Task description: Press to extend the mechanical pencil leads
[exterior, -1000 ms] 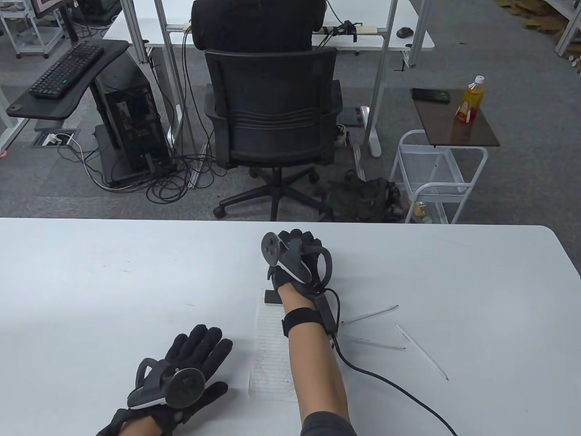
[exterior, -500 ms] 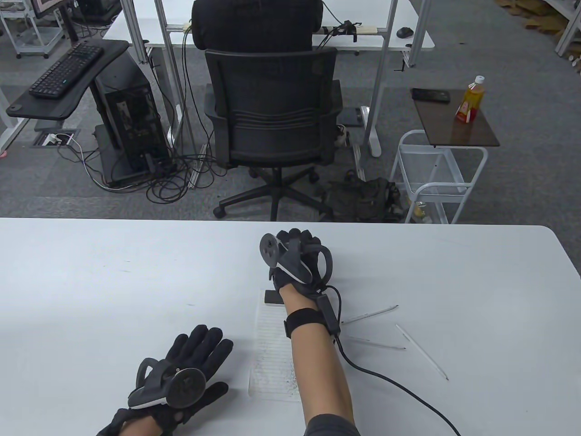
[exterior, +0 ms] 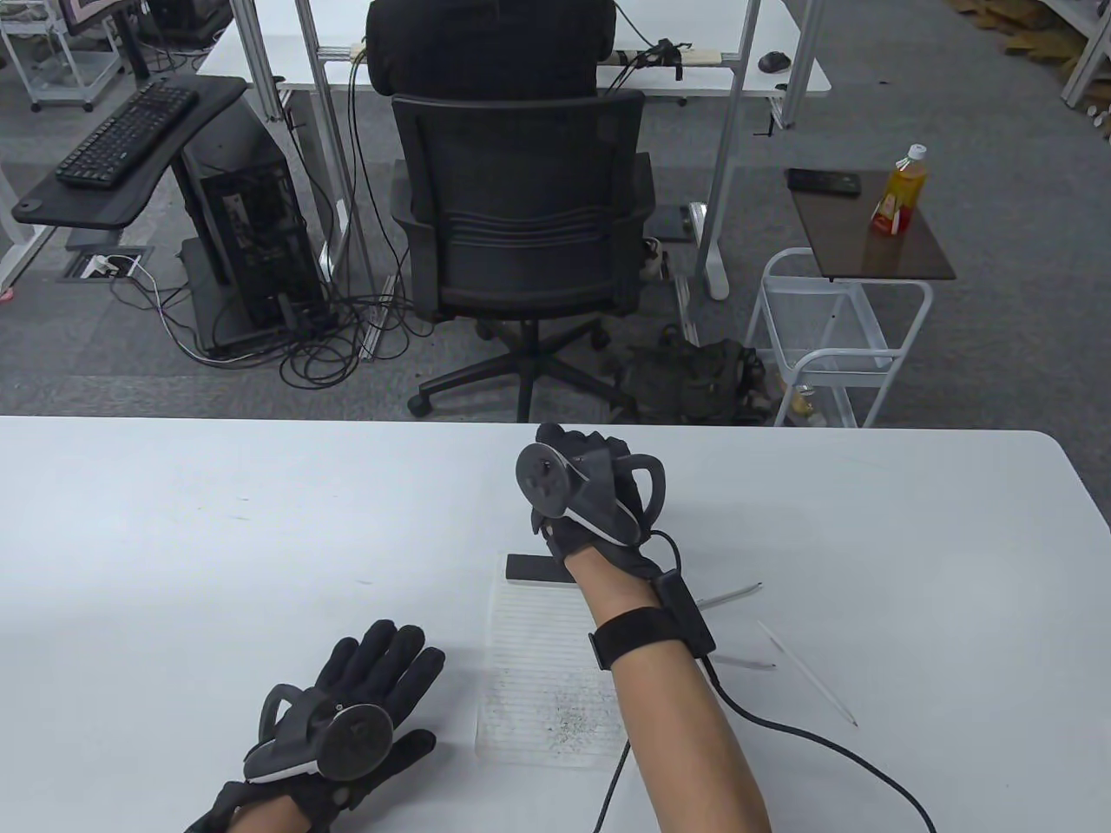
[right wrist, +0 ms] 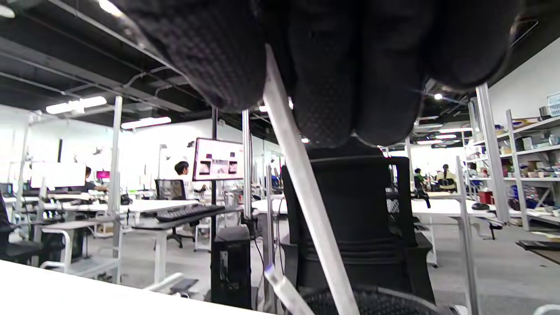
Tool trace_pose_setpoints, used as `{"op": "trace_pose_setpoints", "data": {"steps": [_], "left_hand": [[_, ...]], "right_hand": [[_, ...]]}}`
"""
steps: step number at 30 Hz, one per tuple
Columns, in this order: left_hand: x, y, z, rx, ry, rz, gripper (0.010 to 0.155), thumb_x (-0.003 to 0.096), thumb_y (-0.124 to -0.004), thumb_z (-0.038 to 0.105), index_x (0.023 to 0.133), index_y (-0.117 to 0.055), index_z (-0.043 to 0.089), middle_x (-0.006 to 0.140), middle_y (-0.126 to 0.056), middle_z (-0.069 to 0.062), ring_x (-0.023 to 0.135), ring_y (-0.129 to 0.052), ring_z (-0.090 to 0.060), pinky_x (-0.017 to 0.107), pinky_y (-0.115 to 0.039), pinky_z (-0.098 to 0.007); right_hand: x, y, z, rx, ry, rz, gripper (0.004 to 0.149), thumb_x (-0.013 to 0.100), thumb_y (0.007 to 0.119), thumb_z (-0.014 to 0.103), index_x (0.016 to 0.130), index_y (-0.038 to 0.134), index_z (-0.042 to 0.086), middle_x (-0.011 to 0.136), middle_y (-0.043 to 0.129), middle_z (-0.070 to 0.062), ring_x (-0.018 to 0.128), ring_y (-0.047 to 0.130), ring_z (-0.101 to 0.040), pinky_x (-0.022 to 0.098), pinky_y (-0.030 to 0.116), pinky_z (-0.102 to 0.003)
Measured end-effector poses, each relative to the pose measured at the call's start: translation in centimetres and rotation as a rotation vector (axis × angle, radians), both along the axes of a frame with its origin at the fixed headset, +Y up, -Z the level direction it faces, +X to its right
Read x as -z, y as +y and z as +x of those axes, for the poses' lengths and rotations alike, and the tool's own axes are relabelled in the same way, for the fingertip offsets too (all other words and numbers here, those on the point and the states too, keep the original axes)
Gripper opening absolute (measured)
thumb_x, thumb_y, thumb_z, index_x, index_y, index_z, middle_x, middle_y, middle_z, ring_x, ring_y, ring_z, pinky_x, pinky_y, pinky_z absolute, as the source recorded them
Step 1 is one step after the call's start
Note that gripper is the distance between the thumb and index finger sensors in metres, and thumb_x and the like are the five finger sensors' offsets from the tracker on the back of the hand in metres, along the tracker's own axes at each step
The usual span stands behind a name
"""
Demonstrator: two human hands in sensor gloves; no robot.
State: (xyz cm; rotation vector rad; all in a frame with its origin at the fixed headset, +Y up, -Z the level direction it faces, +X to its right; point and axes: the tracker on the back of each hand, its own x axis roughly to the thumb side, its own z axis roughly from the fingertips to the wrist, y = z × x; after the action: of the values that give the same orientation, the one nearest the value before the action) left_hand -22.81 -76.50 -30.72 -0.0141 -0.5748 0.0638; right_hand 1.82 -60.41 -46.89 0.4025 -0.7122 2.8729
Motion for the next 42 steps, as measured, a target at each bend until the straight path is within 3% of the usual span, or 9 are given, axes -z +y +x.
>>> {"op": "trace_pose_setpoints", "data": {"steps": [3, 7, 11, 15, 19, 21, 23, 34, 42], "left_hand": [[0.0, 0.0, -0.1, -0.006, 0.003, 0.001, 0.084, 0.0461, -0.068, 0.062, 0.115, -0.035, 0.026, 0.121, -0.031, -0.011, 0.112, -0.031, -0.046, 0.075, -0.036, -0.067], [0.0, 0.0, -0.2, -0.008, 0.011, 0.001, 0.084, 0.0461, -0.068, 0.062, 0.115, -0.035, 0.026, 0.121, -0.031, -0.011, 0.112, -0.031, -0.046, 0.075, -0.036, -0.067], [0.1, 0.0, -0.4, -0.012, 0.018, 0.002, 0.084, 0.0460, -0.068, 0.062, 0.115, -0.035, 0.026, 0.121, -0.031, -0.011, 0.112, -0.031, -0.046, 0.075, -0.036, -0.067], [0.1, 0.1, -0.4, -0.011, 0.023, 0.002, 0.084, 0.0461, -0.068, 0.062, 0.115, -0.035, 0.026, 0.121, -0.031, -0.011, 0.112, -0.031, -0.046, 0.076, -0.036, -0.067], [0.0, 0.1, -0.4, -0.016, 0.024, 0.008, 0.084, 0.0461, -0.068, 0.062, 0.115, -0.035, 0.026, 0.121, -0.031, -0.011, 0.112, -0.031, -0.046, 0.075, -0.037, -0.067], [0.0, 0.1, -0.4, -0.016, 0.024, 0.007, 0.084, 0.0460, -0.068, 0.062, 0.115, -0.035, 0.026, 0.121, -0.031, -0.011, 0.112, -0.031, -0.046, 0.075, -0.037, -0.067], [-0.1, 0.1, -0.3, -0.021, 0.022, 0.011, 0.084, 0.0461, -0.068, 0.062, 0.115, -0.035, 0.026, 0.121, -0.031, -0.011, 0.112, -0.031, -0.046, 0.075, -0.037, -0.067], [-0.3, 0.3, -0.2, -0.037, 0.015, 0.015, 0.084, 0.0461, -0.067, 0.062, 0.115, -0.035, 0.026, 0.121, -0.031, -0.011, 0.112, -0.031, -0.046, 0.075, -0.037, -0.067], [-0.4, 0.4, -0.1, -0.043, 0.014, 0.016, 0.084, 0.0461, -0.067, 0.062, 0.115, -0.035, 0.026, 0.121, -0.031, -0.011, 0.112, -0.032, -0.046, 0.075, -0.037, -0.067]], "right_hand": [[-2.2, 0.6, 1.6, 0.081, 0.043, -0.006, 0.045, 0.046, 0.098, 0.029, 0.083, 0.089, 0.003, 0.066, 0.103, -0.016, 0.062, 0.108, -0.041, 0.051, 0.087, -0.060], [-5.2, -0.4, 3.5, 0.168, 0.083, -0.030, 0.046, 0.045, 0.099, 0.027, 0.084, 0.086, 0.006, 0.066, 0.101, -0.014, 0.060, 0.107, -0.038, 0.052, 0.085, -0.061], [-8.3, -2.9, 5.9, 0.298, 0.091, -0.038, 0.044, 0.044, 0.101, 0.027, 0.082, 0.088, 0.009, 0.065, 0.100, -0.012, 0.058, 0.106, -0.037, 0.052, 0.085, -0.061], [-10.7, -7.0, 9.6, 0.681, 0.050, -0.103, 0.042, 0.044, 0.102, 0.026, 0.081, 0.090, 0.011, 0.066, 0.102, -0.011, 0.060, 0.107, -0.036, 0.054, 0.085, -0.060], [-10.8, -11.3, 12.6, 1.186, 0.101, -0.160, 0.044, 0.044, 0.099, 0.022, 0.084, 0.090, 0.006, 0.069, 0.104, -0.014, 0.065, 0.108, -0.039, 0.056, 0.086, -0.058], [-10.6, -12.5, 14.1, 1.265, 0.089, -0.219, 0.045, 0.045, 0.096, 0.022, 0.085, 0.087, 0.005, 0.070, 0.102, -0.015, 0.067, 0.108, -0.039, 0.057, 0.086, -0.058], [-11.0, -13.4, 15.4, 1.361, 0.061, -0.183, 0.045, 0.045, 0.095, 0.021, 0.085, 0.087, 0.003, 0.069, 0.103, -0.015, 0.066, 0.108, -0.039, 0.056, 0.086, -0.059], [-11.4, -16.6, 17.1, 1.541, 0.117, -0.218, 0.045, 0.048, 0.093, 0.023, 0.088, 0.083, 0.005, 0.075, 0.099, -0.016, 0.071, 0.104, -0.043, 0.055, 0.084, -0.063], [-11.8, -16.8, 16.9, 1.615, 0.088, -0.214, 0.042, 0.047, 0.098, 0.026, 0.085, 0.087, 0.011, 0.071, 0.101, -0.012, 0.067, 0.106, -0.039, 0.054, 0.086, -0.062]]}}
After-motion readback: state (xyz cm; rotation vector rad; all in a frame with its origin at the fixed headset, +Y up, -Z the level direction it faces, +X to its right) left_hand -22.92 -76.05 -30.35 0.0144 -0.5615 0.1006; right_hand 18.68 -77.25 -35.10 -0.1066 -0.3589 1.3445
